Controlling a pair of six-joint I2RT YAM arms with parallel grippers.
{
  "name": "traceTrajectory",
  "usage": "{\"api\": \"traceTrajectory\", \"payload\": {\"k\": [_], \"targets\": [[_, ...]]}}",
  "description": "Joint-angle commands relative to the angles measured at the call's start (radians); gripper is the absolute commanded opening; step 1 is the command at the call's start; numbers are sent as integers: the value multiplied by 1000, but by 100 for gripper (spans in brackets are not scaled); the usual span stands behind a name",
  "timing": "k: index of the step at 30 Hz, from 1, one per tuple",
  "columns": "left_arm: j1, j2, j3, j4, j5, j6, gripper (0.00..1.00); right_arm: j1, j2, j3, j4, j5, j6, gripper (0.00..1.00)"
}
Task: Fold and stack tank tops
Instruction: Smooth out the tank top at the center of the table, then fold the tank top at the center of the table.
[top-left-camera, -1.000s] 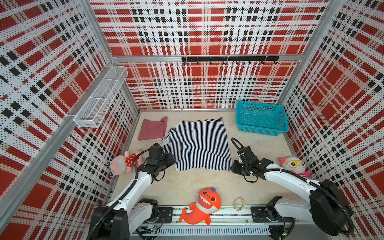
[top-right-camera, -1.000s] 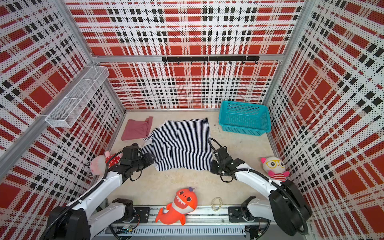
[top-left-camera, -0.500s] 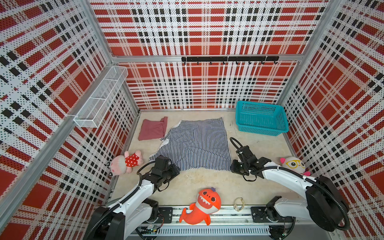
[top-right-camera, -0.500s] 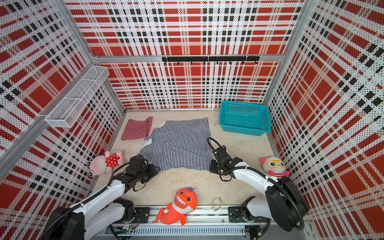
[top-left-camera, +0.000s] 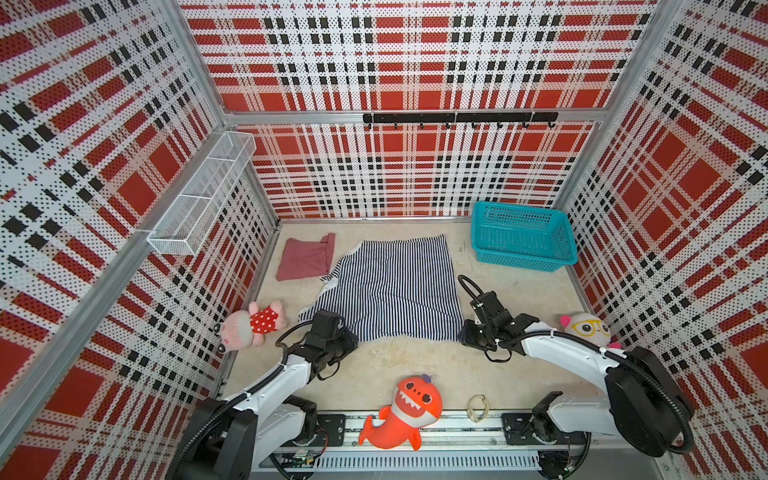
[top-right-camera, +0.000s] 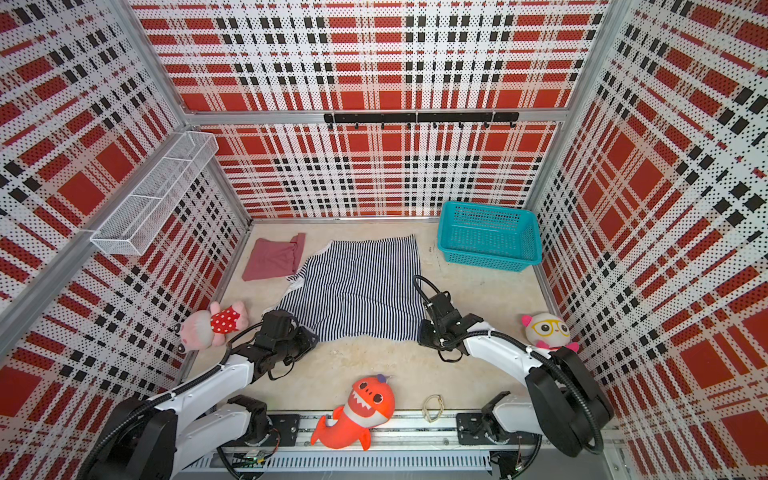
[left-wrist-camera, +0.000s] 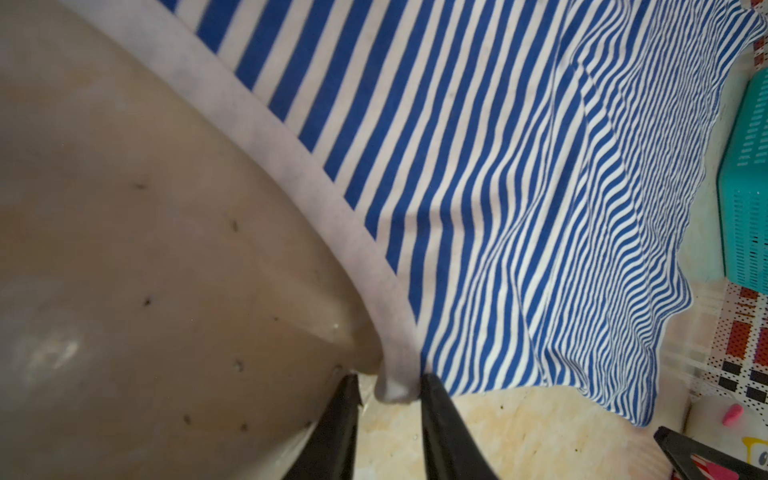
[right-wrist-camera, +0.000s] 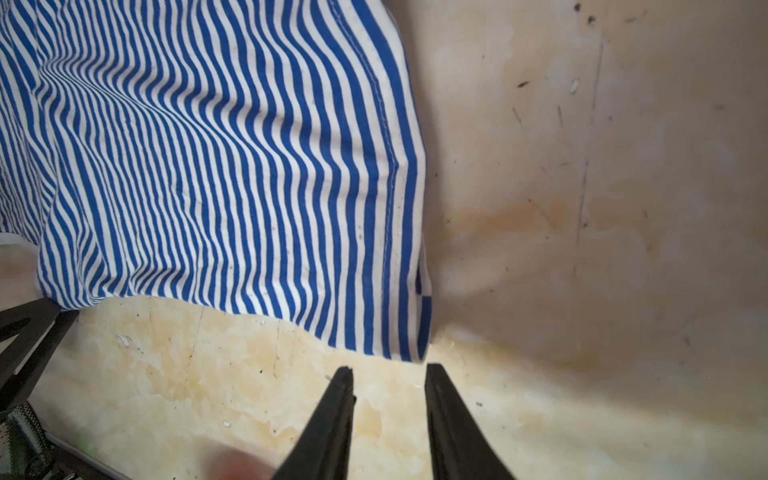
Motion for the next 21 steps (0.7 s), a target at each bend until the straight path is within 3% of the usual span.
{"api": "traceTrajectory", "payload": {"k": [1,8,15,21], "targets": [[-1,12,1,23,-1,11,27,9,19,1,44,-4,15,34],[3,23,21,11,-7,33,9,21,60,-21,80,8,26,34],[6,29,40,-10,-8,53,1,21,103,-27,60,46,33,33],[6,25,51,-50,-14,75,0,28,95,-25,13,55,32,15]]}}
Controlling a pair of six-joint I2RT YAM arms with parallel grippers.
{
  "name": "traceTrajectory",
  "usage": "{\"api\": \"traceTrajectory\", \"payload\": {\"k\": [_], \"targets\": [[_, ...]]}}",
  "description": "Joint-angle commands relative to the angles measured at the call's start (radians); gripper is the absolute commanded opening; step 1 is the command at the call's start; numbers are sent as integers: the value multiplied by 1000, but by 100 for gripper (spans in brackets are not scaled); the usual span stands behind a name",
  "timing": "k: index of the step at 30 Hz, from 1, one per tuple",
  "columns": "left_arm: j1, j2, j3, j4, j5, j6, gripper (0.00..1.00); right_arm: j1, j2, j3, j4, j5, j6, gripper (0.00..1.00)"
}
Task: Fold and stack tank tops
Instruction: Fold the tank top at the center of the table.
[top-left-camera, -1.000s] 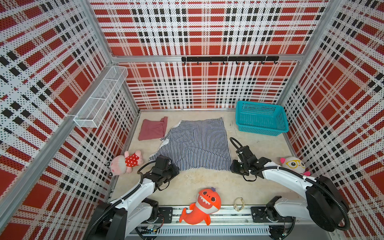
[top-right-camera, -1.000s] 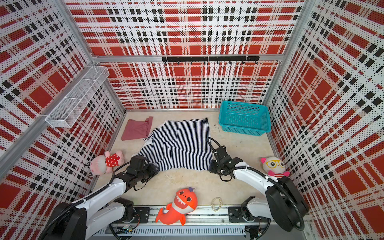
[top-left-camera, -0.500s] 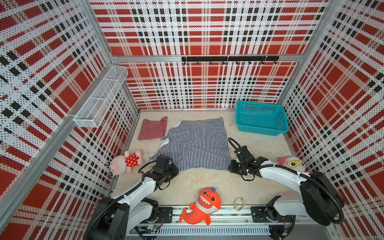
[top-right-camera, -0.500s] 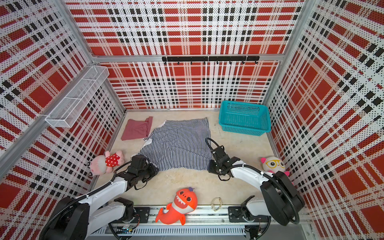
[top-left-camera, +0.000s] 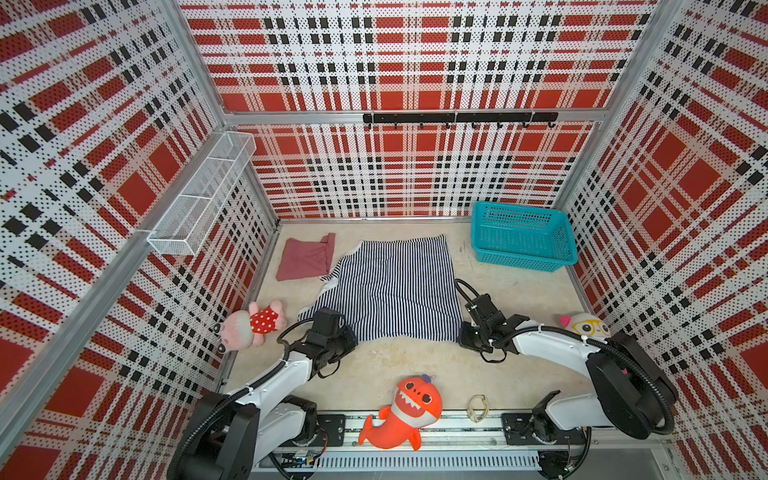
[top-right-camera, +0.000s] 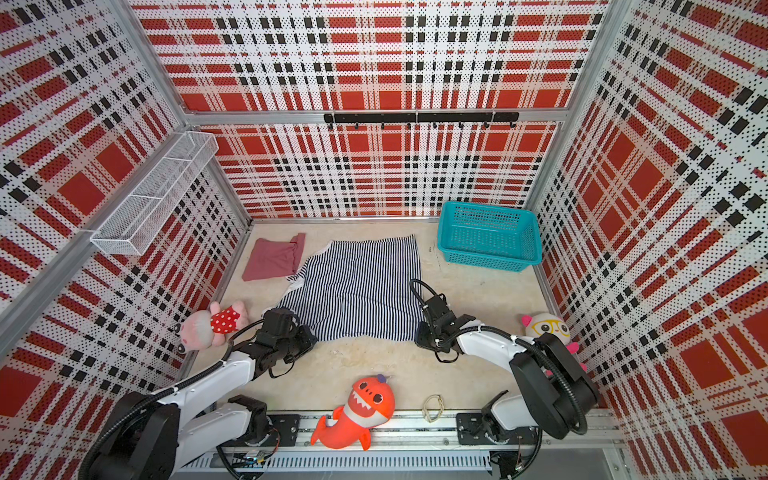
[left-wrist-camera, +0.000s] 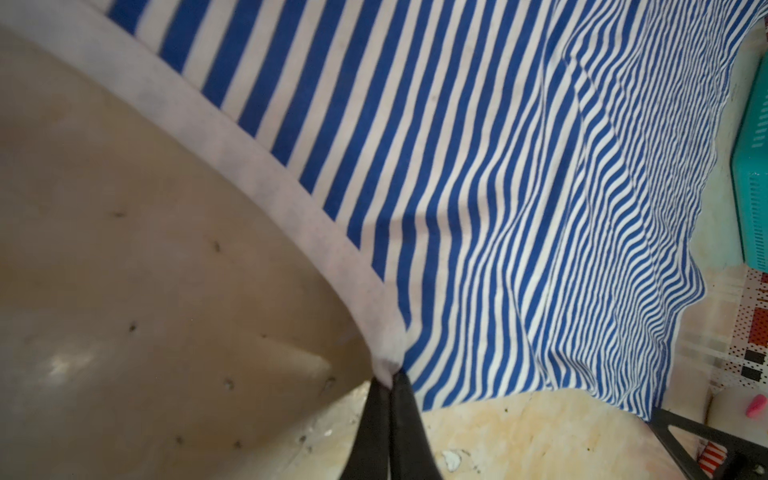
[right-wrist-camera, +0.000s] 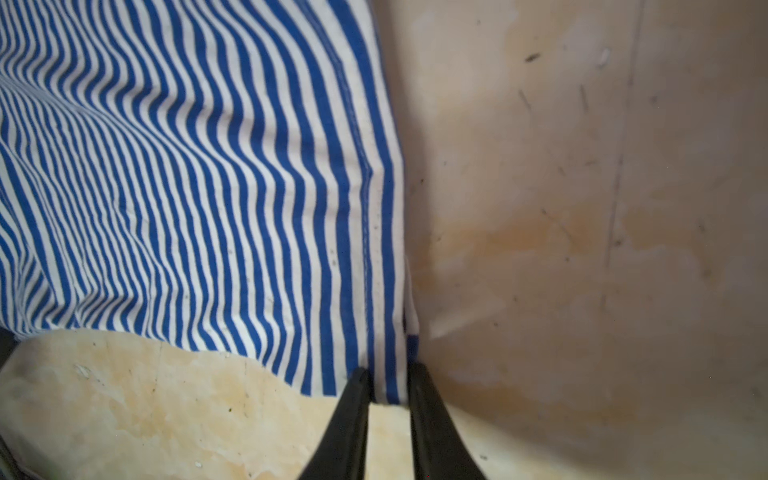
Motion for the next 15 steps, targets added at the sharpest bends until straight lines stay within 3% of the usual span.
{"api": "traceTrajectory", "payload": {"k": [1,4,15], "targets": [[5,-5,30,-48,-16,33,0,11,-4,-1,-77,38,1,10],[6,-10,38,-77,-20,41,0,11,-29,20,-141,55,-16,0],[-61,-1,59,-145,-29,15,0,11,-74,78,-416,45,-109,0]]}}
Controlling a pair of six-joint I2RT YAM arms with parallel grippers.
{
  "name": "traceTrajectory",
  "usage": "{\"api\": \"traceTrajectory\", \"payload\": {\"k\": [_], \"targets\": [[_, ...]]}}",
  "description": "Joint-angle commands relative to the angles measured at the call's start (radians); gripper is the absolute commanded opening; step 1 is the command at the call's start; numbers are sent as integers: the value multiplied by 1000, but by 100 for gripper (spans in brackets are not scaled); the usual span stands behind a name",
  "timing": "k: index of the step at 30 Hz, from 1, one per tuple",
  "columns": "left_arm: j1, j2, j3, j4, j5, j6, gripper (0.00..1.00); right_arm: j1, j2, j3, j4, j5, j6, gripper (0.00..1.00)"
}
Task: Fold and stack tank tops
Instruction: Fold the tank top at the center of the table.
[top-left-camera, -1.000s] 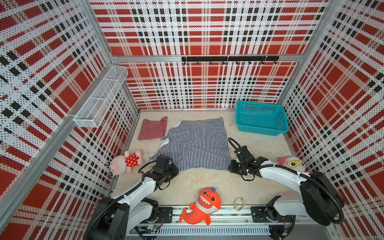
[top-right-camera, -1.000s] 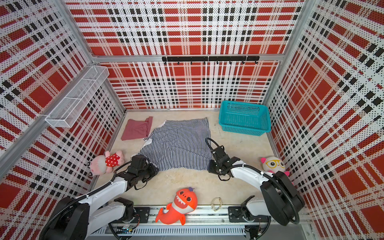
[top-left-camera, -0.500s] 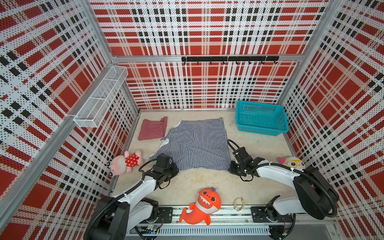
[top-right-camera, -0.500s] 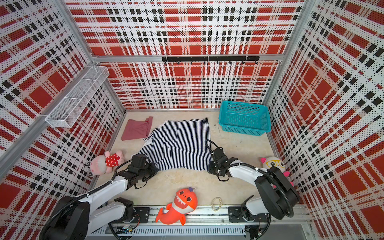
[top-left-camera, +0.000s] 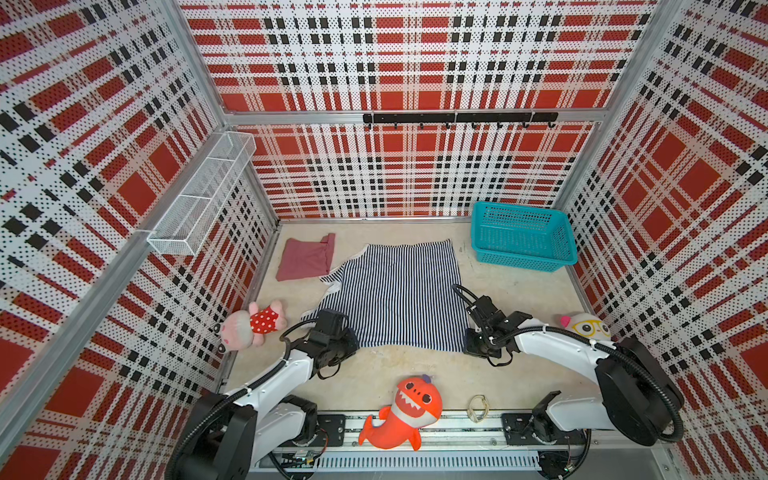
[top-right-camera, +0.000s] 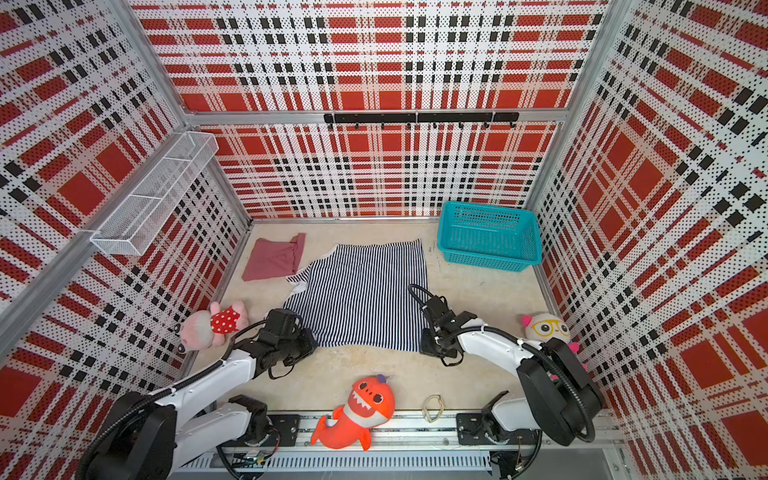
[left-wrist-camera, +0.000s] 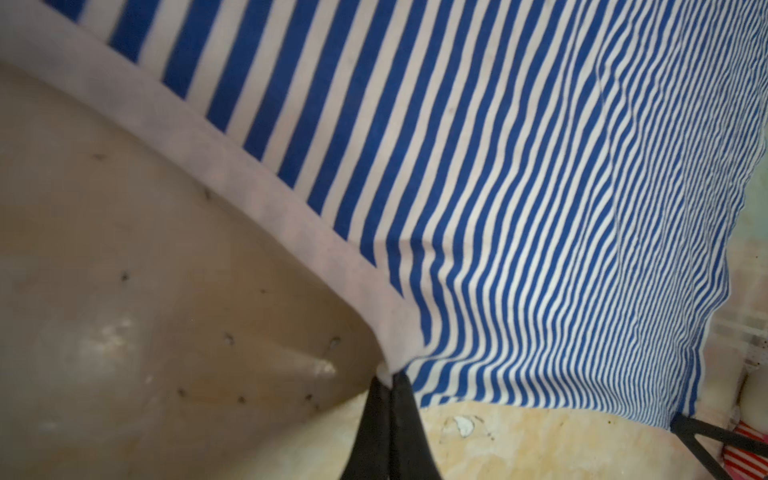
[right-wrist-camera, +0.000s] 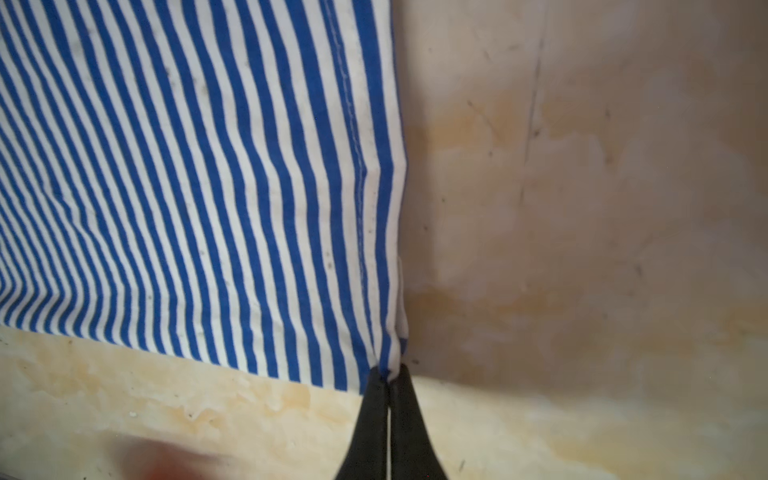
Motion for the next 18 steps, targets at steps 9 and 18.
{"api": "traceTrajectory", "payload": {"k": [9,18], "targets": [[5,52,187,-164,-53,108,0,-43,21,158,-204,-13,-147,0],[34,203,378,-252,-36,282,0,-124,111,334,-281,-1,-297,0]]}}
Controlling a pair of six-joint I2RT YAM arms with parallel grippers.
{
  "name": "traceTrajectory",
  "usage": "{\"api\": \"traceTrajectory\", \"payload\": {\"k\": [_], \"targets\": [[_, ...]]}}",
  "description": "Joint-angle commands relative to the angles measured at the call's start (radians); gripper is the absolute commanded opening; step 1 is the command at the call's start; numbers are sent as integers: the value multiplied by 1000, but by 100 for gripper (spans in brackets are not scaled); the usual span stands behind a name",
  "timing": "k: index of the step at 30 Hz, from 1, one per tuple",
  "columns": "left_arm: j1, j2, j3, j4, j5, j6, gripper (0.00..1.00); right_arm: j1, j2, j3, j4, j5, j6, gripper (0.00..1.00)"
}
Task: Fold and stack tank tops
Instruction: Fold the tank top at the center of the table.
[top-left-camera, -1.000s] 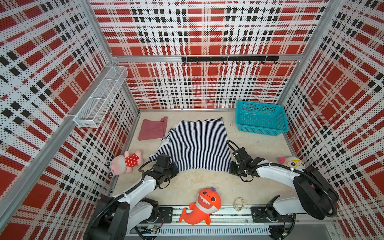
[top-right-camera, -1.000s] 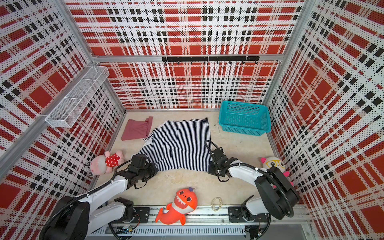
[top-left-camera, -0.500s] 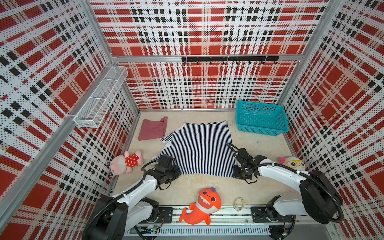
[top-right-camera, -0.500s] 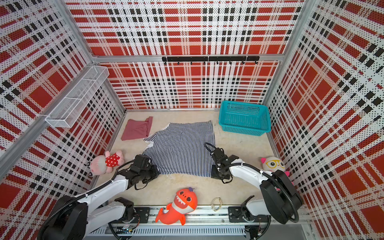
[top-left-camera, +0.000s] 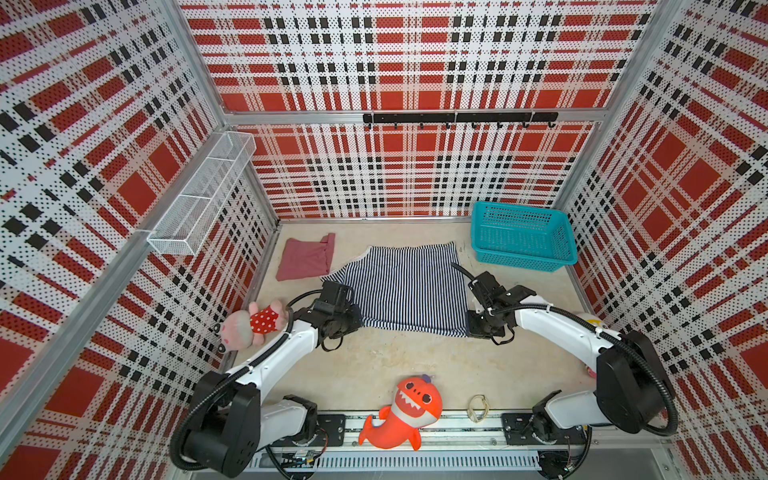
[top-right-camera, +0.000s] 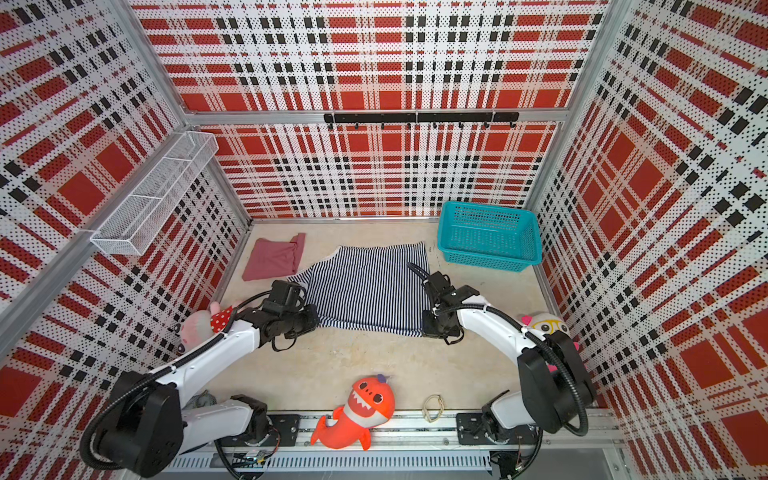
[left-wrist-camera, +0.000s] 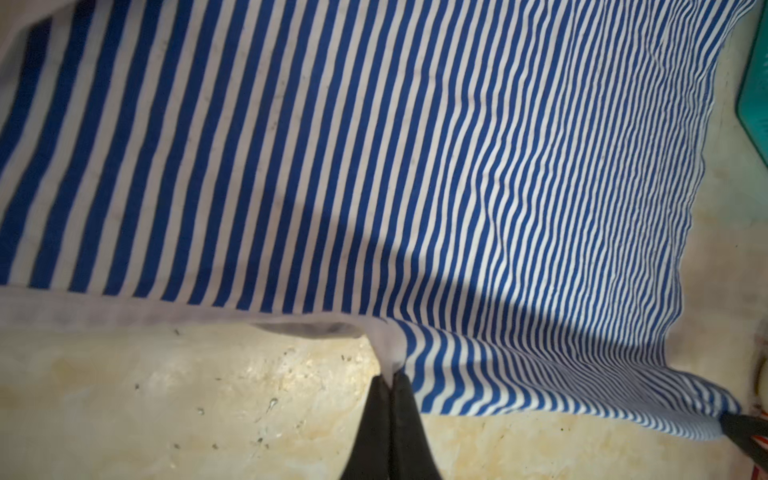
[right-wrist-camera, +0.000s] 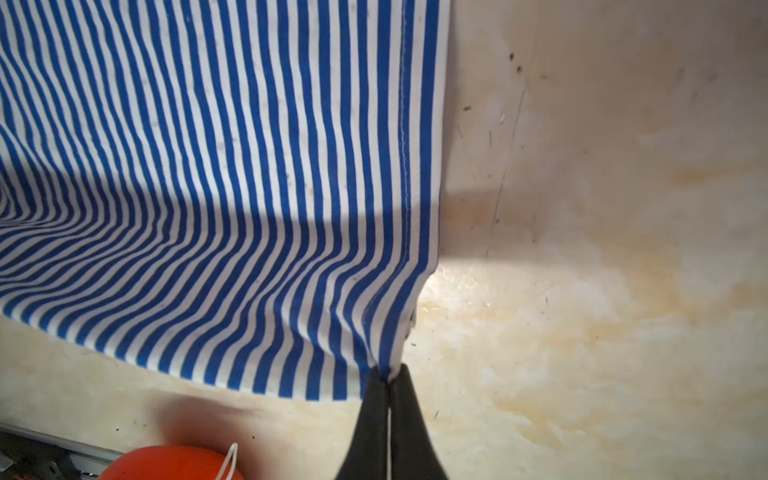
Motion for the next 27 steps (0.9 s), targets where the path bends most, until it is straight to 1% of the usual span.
{"api": "traceTrajectory", "payload": {"k": [1,9,15,21,24,27], "targets": [[10,56,51,-69,-2,104,0,-23,34,64,-62,16,-90,0],[23,144,129,-77,-6,169,0,-69,156,186,-61,16,-178,0],[39,213,181,-75,-10,210,0,-83,247,270,-51,19,-222,0],[44,271,226,-58,-30,239,0,-105,322,351,-40,57,-279,0],[46,301,247,-46,-40,239,0,-118,352,386,-31,57,-295,0],[48,334,270,-32,-42,267,0,-131,385,410,-20,51,-307,0]]}}
